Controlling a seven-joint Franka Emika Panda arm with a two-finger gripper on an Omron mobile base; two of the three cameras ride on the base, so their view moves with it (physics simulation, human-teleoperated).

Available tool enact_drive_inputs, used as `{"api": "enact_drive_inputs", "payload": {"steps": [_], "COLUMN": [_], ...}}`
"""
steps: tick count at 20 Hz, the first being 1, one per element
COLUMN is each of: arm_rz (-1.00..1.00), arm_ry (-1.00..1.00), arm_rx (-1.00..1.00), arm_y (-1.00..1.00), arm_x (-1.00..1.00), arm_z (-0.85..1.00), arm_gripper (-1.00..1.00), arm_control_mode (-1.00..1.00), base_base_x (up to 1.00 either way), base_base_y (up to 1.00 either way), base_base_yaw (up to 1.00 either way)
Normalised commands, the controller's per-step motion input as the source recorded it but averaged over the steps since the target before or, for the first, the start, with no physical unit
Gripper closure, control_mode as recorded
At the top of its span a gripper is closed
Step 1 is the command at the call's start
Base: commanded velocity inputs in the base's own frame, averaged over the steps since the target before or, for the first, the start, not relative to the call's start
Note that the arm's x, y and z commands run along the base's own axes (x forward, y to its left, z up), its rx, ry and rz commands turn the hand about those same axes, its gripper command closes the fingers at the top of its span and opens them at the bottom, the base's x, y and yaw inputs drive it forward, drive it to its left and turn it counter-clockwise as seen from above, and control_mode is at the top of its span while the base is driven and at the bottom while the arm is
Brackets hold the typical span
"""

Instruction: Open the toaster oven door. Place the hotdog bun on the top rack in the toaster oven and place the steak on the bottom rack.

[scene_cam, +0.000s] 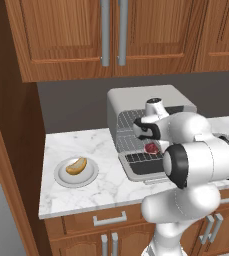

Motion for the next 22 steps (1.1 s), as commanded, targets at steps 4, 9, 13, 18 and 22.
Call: {"api": "enact_drive_inputs", "payload": {"steps": [4,9,13,18,22], "arm_rz": [0.00,0.00,0.00,0.00,0.00], "arm_ry": [-0.06,-0.09,-0.11,-0.08,0.00], "arm_rx": [0.02,0.04,0.02,0.02,0.06], "arm_y": [0.00,0.00,0.00,0.00,0.00], "arm_x": [0.00,0.00,0.00,0.00,-0.17], "arm_z": [-0.01,0.00,0.02,0.05,0.09], "arm_gripper": [-1.00,-1.00,-1.00,-1.00,-1.00], "arm_control_mode": [-1.00,-1.00,-1.00,-1.00,-1.00], "base_base_x": [0.00,0.00,0.00,0.00,0.00], "base_base_y": [0.00,0.00,0.00,0.00,0.00], "base_base_yaw": [0.00,0.00,0.00,0.00,0.00]}}
